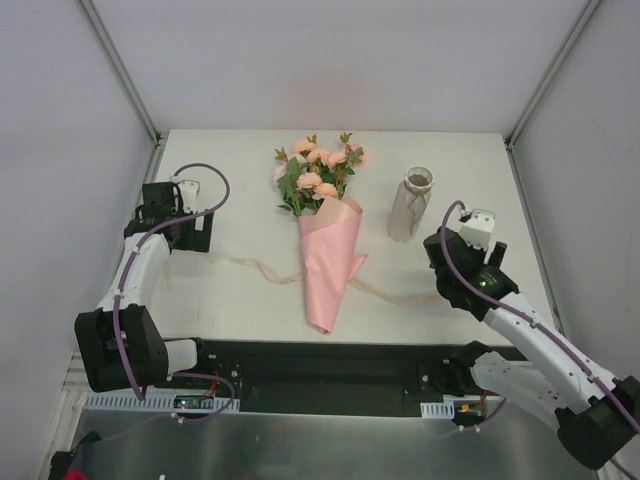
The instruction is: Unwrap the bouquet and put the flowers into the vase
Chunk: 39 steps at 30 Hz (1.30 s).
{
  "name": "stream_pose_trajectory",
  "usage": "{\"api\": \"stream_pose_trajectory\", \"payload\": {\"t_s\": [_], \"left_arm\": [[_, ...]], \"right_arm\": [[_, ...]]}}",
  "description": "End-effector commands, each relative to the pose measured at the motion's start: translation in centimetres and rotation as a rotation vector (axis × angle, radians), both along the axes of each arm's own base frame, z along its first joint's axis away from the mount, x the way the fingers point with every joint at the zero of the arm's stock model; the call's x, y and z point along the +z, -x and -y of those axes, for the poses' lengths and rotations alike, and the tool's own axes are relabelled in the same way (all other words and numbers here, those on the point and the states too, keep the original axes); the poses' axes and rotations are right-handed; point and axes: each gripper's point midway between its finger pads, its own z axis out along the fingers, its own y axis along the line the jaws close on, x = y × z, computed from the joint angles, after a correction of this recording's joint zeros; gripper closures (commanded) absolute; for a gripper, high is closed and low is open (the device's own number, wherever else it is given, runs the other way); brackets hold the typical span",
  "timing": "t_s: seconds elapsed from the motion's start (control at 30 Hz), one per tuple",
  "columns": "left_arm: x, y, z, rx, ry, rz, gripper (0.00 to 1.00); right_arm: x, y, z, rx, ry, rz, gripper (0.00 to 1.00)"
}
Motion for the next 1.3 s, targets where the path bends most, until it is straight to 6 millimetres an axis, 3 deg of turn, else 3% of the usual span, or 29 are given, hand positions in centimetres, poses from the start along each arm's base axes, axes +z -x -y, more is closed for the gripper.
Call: {"api": "stream_pose_trajectory", "payload": {"t_s": [0.0, 0.03, 0.07, 0.13, 0.17, 0.27, 0.4, 0.43, 0.57, 0.73, 0.93, 1.13, 1.27], "left_arm": [[2.4, 0.0, 2.2, -0.092, 0.08, 0.055, 0.01], [2.5, 0.2, 3.4, -0.133, 0.129, 0.06, 0.01], [2.6, 0.5, 3.9, -0.157, 0.153, 0.056, 0.01], [3.0, 1.0, 5.9, -0.234, 0.235, 0.056, 0.01], [3.2, 1.2, 6.6, -0.26, 0.255, 0.058, 0.01], [2.5, 2.0, 7.2, -0.29, 0.246, 0.022, 0.01], [1.1, 2.3, 6.9, -0.278, 0.157, -0.033, 0.01], [0.9, 2.3, 6.7, -0.264, 0.149, -0.04, 0.01], [0.6, 2.2, 6.1, -0.236, 0.122, -0.052, 0.01], [1.6, 2.5, 6.5, -0.248, 0.146, -0.035, 0.01], [2.2, 3.3, 6.8, -0.26, 0.15, -0.032, 0.01], [2.5, 3.9, 6.7, -0.268, 0.141, -0.021, 0.01], [2.4, 4.0, 6.9, -0.269, 0.154, -0.022, 0.01]], "right_arm": [[3.9, -1.1, -5.4, 0.254, 0.121, 0.026, 0.01], [4.4, -1.2, -6.8, 0.302, 0.144, 0.033, 0.0], [3.8, -0.9, -9.8, 0.408, 0.179, 0.0, 0.03], [3.6, -0.3, -13.5, 0.581, 0.211, -0.038, 0.04], [3.2, 0.6, -16.9, 0.696, 0.203, -0.028, 0.04], [1.7, 3.4, -22.8, 0.995, 0.2, -0.088, 0.04], [0.1, 6.6, -27.6, 1.226, 0.193, -0.18, 0.03], [0.5, 6.8, -28.5, 1.24, 0.193, -0.173, 0.03], [-2.0, 9.0, -32.2, 1.33, 0.249, -0.235, 0.03], [-5.3, 10.2, -34.9, 1.394, 0.316, -0.304, 0.03], [-8.0, 10.7, -35.9, 1.404, 0.378, -0.33, 0.02], [-8.8, 9.6, -35.6, 1.34, 0.462, -0.285, 0.04], [-8.2, 8.3, -35.1, 1.26, 0.519, -0.203, 0.1]]}}
